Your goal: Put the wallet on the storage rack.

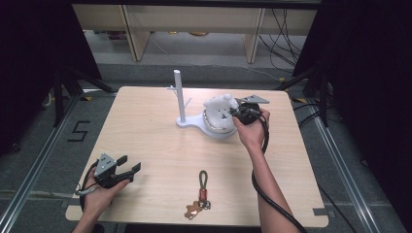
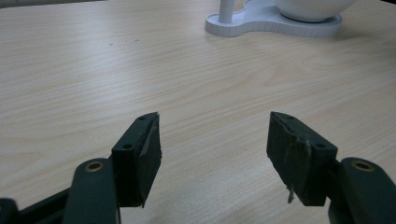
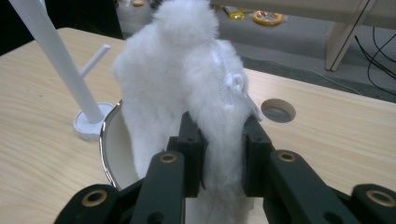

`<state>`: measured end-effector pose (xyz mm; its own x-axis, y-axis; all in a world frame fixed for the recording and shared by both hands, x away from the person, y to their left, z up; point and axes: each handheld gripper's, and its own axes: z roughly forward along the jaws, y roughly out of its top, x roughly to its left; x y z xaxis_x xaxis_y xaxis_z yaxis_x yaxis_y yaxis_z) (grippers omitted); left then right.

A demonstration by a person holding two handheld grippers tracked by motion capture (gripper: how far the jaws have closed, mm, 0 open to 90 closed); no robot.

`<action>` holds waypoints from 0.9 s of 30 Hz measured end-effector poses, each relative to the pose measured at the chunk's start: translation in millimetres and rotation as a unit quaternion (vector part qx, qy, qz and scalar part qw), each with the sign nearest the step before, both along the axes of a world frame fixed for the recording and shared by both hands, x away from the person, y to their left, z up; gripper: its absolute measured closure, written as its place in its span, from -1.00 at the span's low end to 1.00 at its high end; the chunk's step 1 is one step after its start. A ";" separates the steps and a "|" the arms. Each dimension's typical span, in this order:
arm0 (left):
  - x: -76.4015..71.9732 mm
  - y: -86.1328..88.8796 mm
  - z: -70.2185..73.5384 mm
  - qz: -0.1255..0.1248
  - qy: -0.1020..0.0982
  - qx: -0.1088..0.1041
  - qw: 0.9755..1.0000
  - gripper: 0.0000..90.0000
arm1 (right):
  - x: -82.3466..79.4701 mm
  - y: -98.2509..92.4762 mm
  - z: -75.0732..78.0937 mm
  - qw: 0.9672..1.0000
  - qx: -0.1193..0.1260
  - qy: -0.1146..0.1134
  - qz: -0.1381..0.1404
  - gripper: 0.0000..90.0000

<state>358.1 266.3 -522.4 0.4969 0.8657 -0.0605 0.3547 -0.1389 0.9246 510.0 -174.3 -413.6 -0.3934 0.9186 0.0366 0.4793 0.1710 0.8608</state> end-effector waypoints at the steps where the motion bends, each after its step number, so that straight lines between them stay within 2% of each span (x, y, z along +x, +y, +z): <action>1: 0.0 -0.1 0.0 0.000 0.000 0.000 1.000 -0.23 | 0.7 0.5 0.2 1.000 -0.003 0.000 -0.002 0.63; 2: 0.1 0.0 0.0 -0.001 0.000 0.001 1.000 -0.23 | 2.4 -0.9 -0.4 1.000 -0.012 -0.006 0.001 0.61; 4: 0.2 -0.2 -0.1 -0.002 0.000 0.001 1.000 -0.23 | 2.8 0.1 -0.9 1.000 -0.011 0.007 -0.006 0.52; 5: 0.2 -0.3 -0.1 -0.002 0.000 0.002 1.000 -0.23 | 4.9 -1.4 -1.6 1.000 -0.019 0.002 -0.004 0.48; 7: -1.1 -0.9 0.4 0.005 0.006 0.002 1.000 -0.24 | 6.4 -1.6 -2.5 1.000 -0.010 0.005 -0.011 0.39; 8: -1.2 -1.2 0.4 0.005 0.007 0.002 1.000 -0.24 | 6.9 -2.8 -1.8 1.000 -0.018 0.006 -0.012 0.33; 11: -1.0 -1.6 0.5 0.005 0.007 0.002 1.000 -0.24 | 8.6 -3.3 -2.2 1.000 -0.016 0.003 -0.011 0.23; 12: -1.0 -1.8 0.6 0.004 0.007 0.003 1.000 -0.24 | 8.0 -1.8 -0.3 1.000 -0.009 0.001 -0.018 0.13; 13: -1.0 -1.8 0.6 0.004 0.007 0.003 1.000 -0.24 | 7.8 -2.8 1.3 1.000 -0.013 -0.006 -0.019 0.08; 14: -0.9 -2.2 0.7 0.003 0.006 0.002 1.000 -0.24 | 6.0 -1.5 3.1 1.000 -0.003 -0.007 -0.027 0.04; 15: -0.8 -2.4 1.1 0.002 0.005 0.003 1.000 -0.24 | 6.3 -2.7 4.1 1.000 -0.008 -0.016 -0.026 0.01; 17: -1.2 -2.8 1.7 0.002 0.007 0.001 1.000 -0.24 | 3.8 -5.1 9.3 0.999 -0.002 -0.024 -0.030 -0.05; 18: -1.2 -2.9 1.9 0.002 0.008 0.001 1.000 -0.24 | 1.1 -3.4 10.8 0.999 0.007 -0.024 -0.043 -0.06; 20: 0.9 -2.5 1.5 -0.011 0.002 -0.005 1.000 -0.25 | -1.6 -8.1 14.6 0.999 0.005 -0.039 -0.033 -0.08; 21: -1.3 -2.5 2.9 -0.003 0.012 -0.004 1.000 -0.25 | -5.5 -9.3 16.7 0.999 0.012 -0.037 -0.033 -0.08; 22: -0.6 -2.1 3.2 -0.008 0.007 -0.004 1.000 -0.25 | -9.7 -9.2 17.8 0.998 0.018 -0.037 -0.039 -0.08; 23: 0.7 -1.6 3.4 -0.014 0.001 -0.006 1.000 -0.26 | -12.0 -11.8 19.2 0.999 0.012 -0.038 -0.033 -0.06; 24: 0.2 -1.8 4.0 -0.011 0.002 -0.009 1.000 -0.26 | -15.2 -13.3 19.6 0.999 0.015 -0.043 -0.029 -0.03; 25: -2.0 -2.1 5.5 -0.002 0.013 -0.007 1.000 -0.26 | -20.9 -12.7 21.3 0.999 0.024 -0.031 -0.035 0.01; 26: -0.8 -2.2 6.1 -0.007 0.008 -0.007 1.000 -0.26 | -23.4 -15.7 21.3 0.999 0.017 -0.035 -0.024 0.05; 27: -1.3 -3.0 7.1 -0.005 0.011 -0.008 1.000 -0.27 | -27.5 -17.2 21.6 0.999 0.016 -0.029 -0.021 0.12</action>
